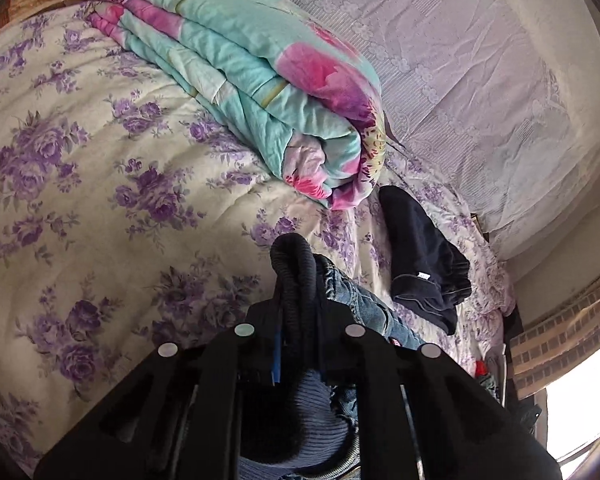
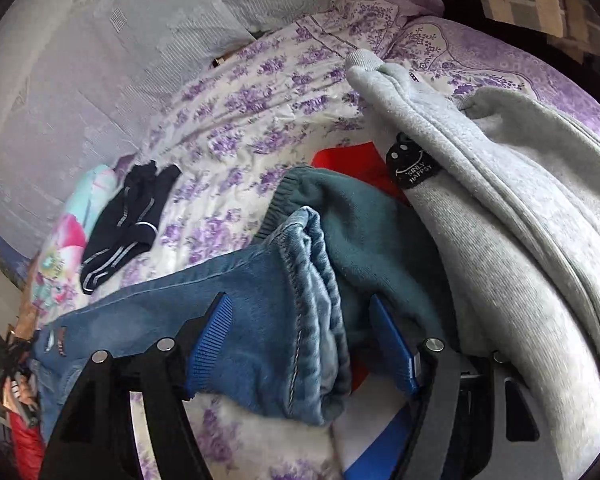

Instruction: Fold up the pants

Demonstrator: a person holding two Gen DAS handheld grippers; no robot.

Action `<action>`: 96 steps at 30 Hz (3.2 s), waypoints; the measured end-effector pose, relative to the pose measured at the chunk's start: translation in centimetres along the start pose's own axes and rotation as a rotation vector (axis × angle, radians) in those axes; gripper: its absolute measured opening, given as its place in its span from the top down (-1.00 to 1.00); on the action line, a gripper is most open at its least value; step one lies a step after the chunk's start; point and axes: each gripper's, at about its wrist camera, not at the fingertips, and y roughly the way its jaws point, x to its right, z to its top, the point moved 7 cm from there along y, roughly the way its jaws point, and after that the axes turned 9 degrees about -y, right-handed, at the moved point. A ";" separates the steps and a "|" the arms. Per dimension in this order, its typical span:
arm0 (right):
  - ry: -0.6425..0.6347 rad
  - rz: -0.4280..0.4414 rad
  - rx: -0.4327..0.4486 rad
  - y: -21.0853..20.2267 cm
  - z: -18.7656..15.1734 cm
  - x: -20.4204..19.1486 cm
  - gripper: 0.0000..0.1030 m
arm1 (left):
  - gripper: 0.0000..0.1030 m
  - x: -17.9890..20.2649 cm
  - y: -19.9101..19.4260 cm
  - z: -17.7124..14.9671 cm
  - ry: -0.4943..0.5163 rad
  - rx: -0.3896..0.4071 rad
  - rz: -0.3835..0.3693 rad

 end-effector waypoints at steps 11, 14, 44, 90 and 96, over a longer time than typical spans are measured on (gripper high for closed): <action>-0.181 0.043 0.083 3.3 6.9 -7.3 0.88 | 0.84 1.5 -6.5 3.7 0.032 0.203 0.031; -0.159 -0.023 -0.047 8.7 5.8 -6.1 0.73 | 0.80 -1.4 -2.7 3.8 0.004 0.124 0.169; -0.238 0.015 -0.051 1.8 -3.4 -7.4 -0.84 | -0.23 -10.5 -12.1 -8.9 -0.150 -0.110 0.069; -0.133 0.034 0.070 -12.6 -9.3 0.7 0.57 | 0.62 -10.7 -21.0 -14.5 -0.195 0.118 0.032; -0.277 0.200 0.005 -12.1 -11.8 -7.2 0.31 | 0.60 -3.2 -19.6 -15.3 0.034 0.072 -0.014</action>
